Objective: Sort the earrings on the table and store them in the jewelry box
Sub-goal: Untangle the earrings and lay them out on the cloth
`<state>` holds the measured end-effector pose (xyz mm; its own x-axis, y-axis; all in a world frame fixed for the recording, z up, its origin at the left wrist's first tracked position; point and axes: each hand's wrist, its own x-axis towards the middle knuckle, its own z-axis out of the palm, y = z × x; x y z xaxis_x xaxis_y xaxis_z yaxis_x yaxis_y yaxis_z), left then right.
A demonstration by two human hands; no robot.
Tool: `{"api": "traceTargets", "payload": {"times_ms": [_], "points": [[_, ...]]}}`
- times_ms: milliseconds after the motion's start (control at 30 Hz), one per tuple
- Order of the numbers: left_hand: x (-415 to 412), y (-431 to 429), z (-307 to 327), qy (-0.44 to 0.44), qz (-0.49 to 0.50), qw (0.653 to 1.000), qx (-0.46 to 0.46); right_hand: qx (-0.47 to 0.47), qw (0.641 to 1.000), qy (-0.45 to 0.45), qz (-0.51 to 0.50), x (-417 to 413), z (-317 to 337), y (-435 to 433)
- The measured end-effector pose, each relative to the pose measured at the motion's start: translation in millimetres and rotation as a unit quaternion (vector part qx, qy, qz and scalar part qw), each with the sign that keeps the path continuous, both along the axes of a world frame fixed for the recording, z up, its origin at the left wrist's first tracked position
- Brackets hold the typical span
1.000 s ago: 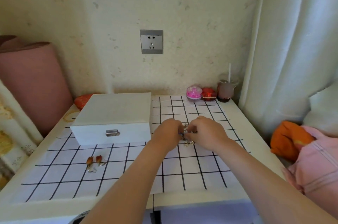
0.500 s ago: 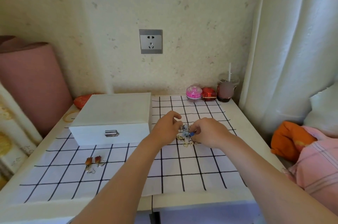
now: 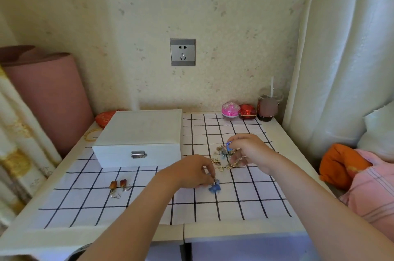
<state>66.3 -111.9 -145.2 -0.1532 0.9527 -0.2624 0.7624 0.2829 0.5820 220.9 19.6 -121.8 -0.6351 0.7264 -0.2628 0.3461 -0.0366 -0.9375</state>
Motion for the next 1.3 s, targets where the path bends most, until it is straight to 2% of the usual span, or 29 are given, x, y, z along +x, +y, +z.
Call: {"api": "traceTargets", "payload": {"times_ms": [100,233,333,467,567,633,733,833,933,1033,1133,1300], "points": [[1,0,3,0.053,0.013,0.998,0.005,-0.072,0.996,0.049,-0.005,2,4,-3],[1,3,12,0.020,0.053,0.996,0.069,-0.083,0.994,0.066,0.007,6,5,-4],[11,7,20,-0.073,0.090,0.983,0.142,-0.033,0.998,0.047,0.033,10,3,-4],[21,11,20,-0.200,0.107,0.965,0.132,0.015,0.997,0.057,0.055,9,3,-11],[18,9,19,-0.247,0.151,0.948,0.136,0.028,0.997,0.066,0.011,3,3,-19],[14,4,21,-0.249,0.163,0.945,0.136,0.049,0.997,0.066,-0.008,0,2,-24],[12,-7,22,-0.233,0.167,0.950,0.121,0.084,0.995,0.050,0.010,-2,3,-34],[9,-21,20,-0.164,0.154,0.968,0.111,0.157,0.987,0.000,0.038,-5,2,-44],[3,-37,19,-0.120,0.150,0.975,0.108,0.293,0.942,-0.126,0.110,-8,-5,-52],[-6,-54,15,-0.111,0.129,0.981,0.096,0.366,0.879,-0.244,0.184,-13,-11,-64],[-17,-69,9,-0.088,0.121,0.986,0.073,0.382,0.852,-0.298,0.199,-20,-11,-73],[-37,-90,4,0.057,0.099,0.992,0.050,0.331,0.870,-0.302,0.206,-32,-10,-76]]}}
